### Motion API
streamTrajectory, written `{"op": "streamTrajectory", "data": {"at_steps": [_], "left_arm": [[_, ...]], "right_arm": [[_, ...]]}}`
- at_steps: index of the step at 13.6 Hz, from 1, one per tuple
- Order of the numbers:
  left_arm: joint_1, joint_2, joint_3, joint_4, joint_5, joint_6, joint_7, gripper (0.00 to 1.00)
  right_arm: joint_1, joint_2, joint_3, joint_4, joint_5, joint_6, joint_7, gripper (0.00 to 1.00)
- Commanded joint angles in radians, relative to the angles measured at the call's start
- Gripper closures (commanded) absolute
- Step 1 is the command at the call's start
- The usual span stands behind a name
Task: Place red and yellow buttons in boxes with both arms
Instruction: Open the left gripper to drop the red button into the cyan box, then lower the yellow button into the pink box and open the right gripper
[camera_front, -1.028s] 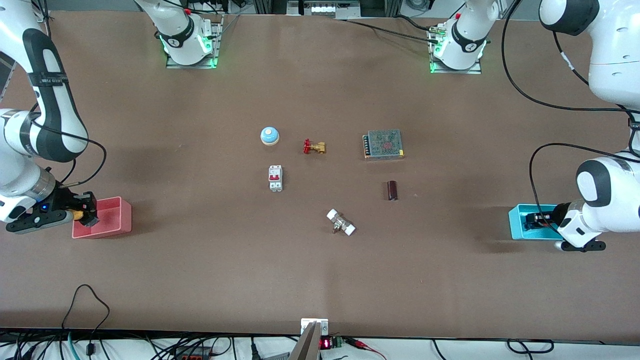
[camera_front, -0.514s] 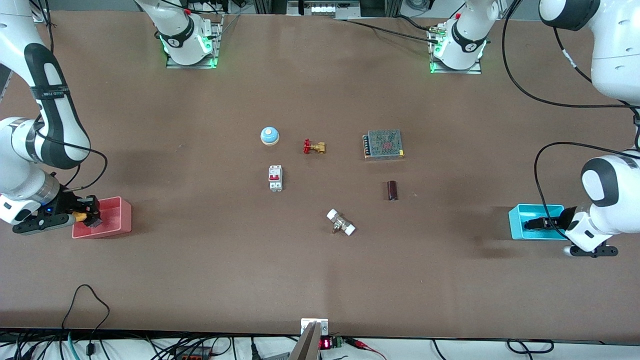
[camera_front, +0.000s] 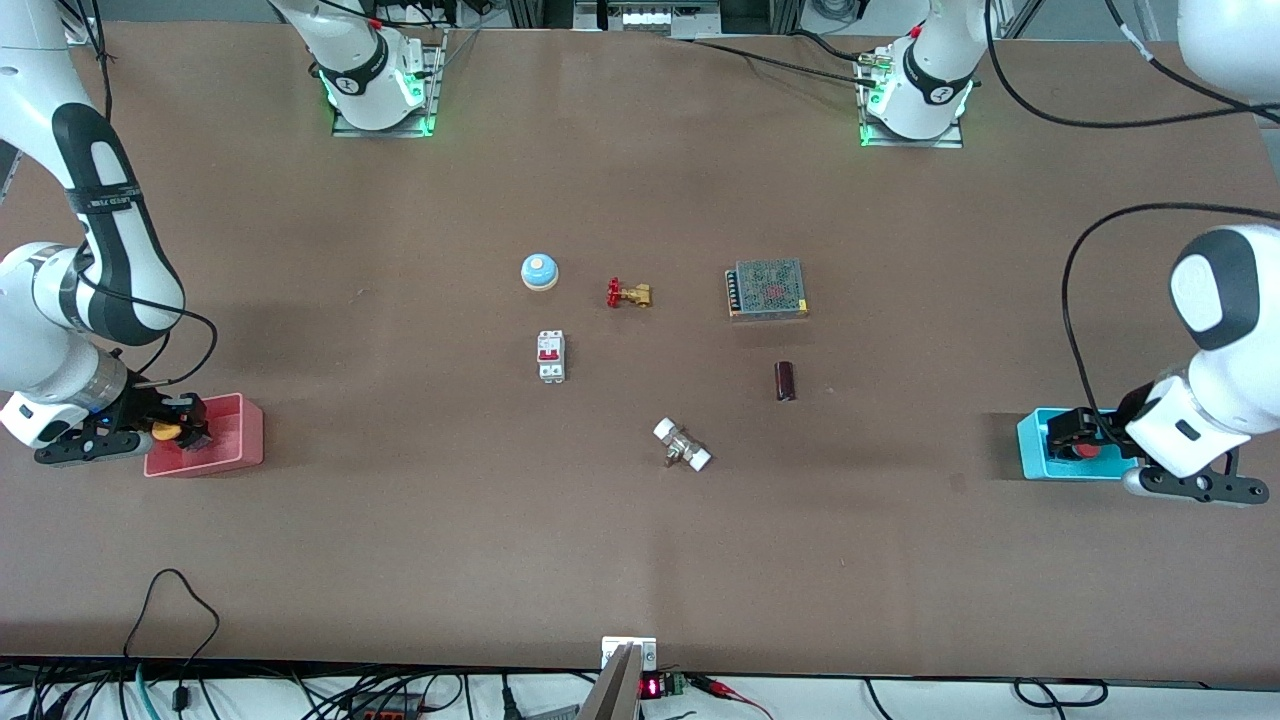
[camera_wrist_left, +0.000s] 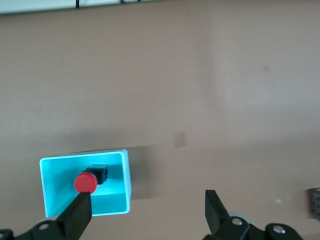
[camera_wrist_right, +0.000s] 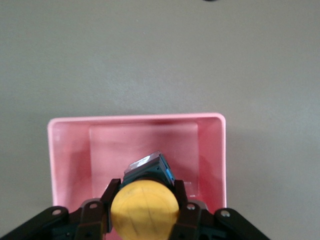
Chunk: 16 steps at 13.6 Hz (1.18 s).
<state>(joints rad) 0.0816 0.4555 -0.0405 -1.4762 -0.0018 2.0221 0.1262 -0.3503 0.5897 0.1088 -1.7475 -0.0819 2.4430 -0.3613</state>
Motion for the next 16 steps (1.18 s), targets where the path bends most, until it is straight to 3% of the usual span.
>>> {"op": "streamTrajectory", "data": {"at_steps": [1, 10, 16], "left_arm": [[-0.08, -0.083, 0.083, -0.05, -0.067, -0.043, -0.061, 0.0], [-0.063, -0.307, 0.071, -0.064, -0.063, -0.29, -0.169, 0.0], [-0.06, -0.308, 0.071, -0.062, -0.06, -0.31, -0.165, 0.0]], "right_arm": [[-0.006, 0.007, 0.002, -0.003, 0.014, 0.007, 0.016, 0.76], [-0.004, 0.018, 0.002, -0.004, 0.013, 0.01, 0.018, 0.76], [0.007, 0.033, 0.002, -0.004, 0.011, 0.024, 0.056, 0.76]]}}
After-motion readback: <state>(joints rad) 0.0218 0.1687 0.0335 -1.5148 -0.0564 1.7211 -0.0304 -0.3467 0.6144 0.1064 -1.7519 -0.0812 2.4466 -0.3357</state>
